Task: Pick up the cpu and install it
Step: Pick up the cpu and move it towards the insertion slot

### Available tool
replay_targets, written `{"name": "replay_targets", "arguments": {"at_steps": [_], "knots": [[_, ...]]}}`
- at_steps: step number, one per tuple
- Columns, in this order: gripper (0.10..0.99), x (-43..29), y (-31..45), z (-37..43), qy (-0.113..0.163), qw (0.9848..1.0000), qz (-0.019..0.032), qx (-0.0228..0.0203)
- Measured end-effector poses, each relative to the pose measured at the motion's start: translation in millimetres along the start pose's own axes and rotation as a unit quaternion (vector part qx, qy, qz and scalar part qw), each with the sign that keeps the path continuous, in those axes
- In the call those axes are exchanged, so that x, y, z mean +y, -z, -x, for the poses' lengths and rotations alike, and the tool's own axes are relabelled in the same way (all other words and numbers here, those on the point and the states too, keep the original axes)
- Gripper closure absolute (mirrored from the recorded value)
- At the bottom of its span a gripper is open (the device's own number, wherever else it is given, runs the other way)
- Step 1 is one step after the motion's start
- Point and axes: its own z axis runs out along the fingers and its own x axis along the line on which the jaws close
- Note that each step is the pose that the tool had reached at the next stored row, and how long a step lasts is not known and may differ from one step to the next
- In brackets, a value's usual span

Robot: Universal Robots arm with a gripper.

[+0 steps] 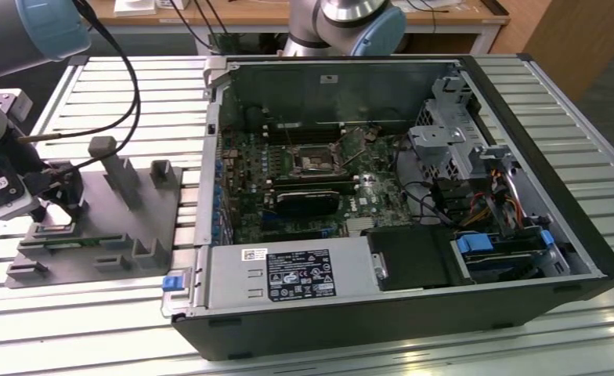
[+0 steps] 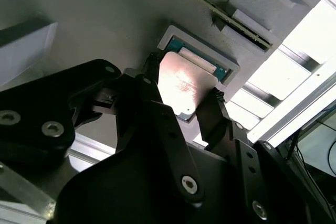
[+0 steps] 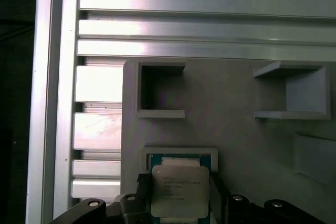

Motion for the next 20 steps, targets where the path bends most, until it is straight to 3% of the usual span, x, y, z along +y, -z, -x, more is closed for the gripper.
{"name": "replay_targets", "arguments": {"at_steps": [9,20], "knots": [[0.553,0.5,9.4,0.1,0.0,1.0,0.0,0.0],[0.553,1.5,30.4,0.5,0.0,1.0,0.0,-0.0001]]}}
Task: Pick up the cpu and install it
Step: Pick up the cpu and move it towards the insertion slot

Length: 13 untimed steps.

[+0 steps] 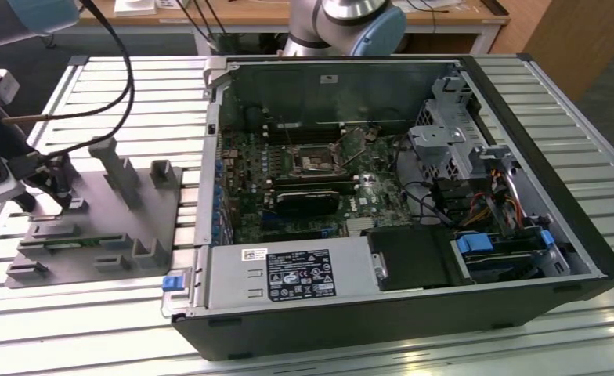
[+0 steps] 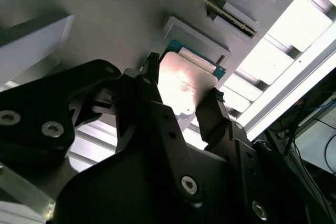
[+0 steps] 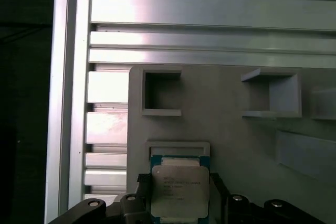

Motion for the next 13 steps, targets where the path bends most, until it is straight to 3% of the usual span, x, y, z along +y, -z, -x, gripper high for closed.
{"name": "replay_targets", "arguments": {"at_steps": [13], "knots": [[0.553,1.2,24.8,0.4,0.0,1.0,0.0001,0.0001]]}}
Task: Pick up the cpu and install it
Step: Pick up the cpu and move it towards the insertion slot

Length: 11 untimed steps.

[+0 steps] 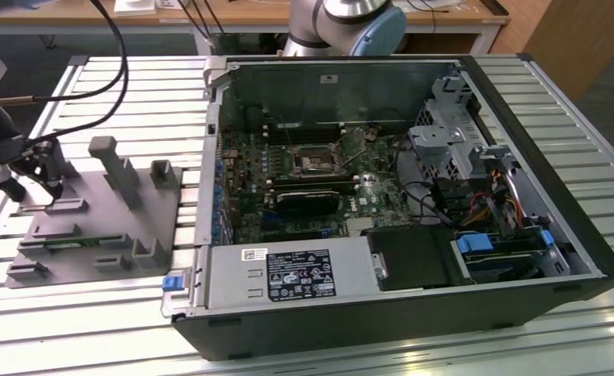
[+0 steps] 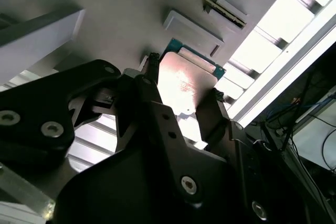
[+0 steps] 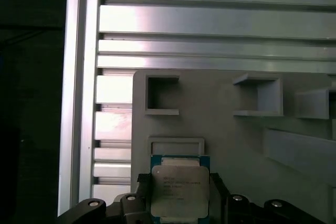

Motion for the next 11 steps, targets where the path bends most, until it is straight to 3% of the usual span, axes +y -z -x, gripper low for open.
{"name": "replay_targets", "arguments": {"at_steps": [11], "knots": [[0.553,1.1,21.9,0.4,0.0,1.0,0.0002,0.0]]}}
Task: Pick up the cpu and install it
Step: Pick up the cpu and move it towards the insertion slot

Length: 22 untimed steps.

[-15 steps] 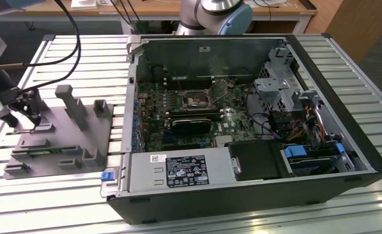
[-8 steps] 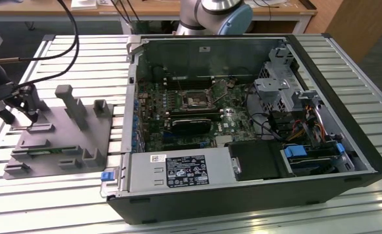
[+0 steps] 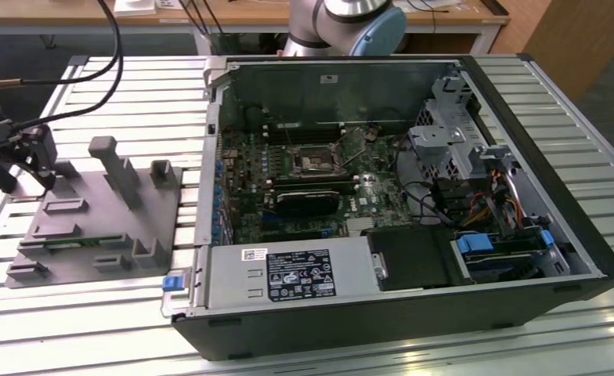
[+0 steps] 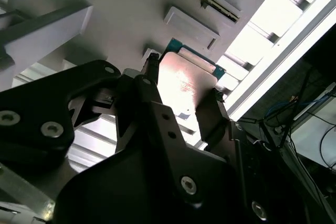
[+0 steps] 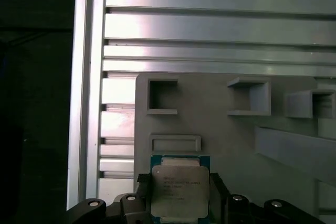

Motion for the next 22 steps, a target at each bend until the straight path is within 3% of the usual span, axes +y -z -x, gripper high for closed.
{"name": "replay_targets", "arguments": {"at_steps": [22], "knots": [[0.553,3.0,59.0,1.0,0.0,1.0,0.0018,-0.0001]]}}
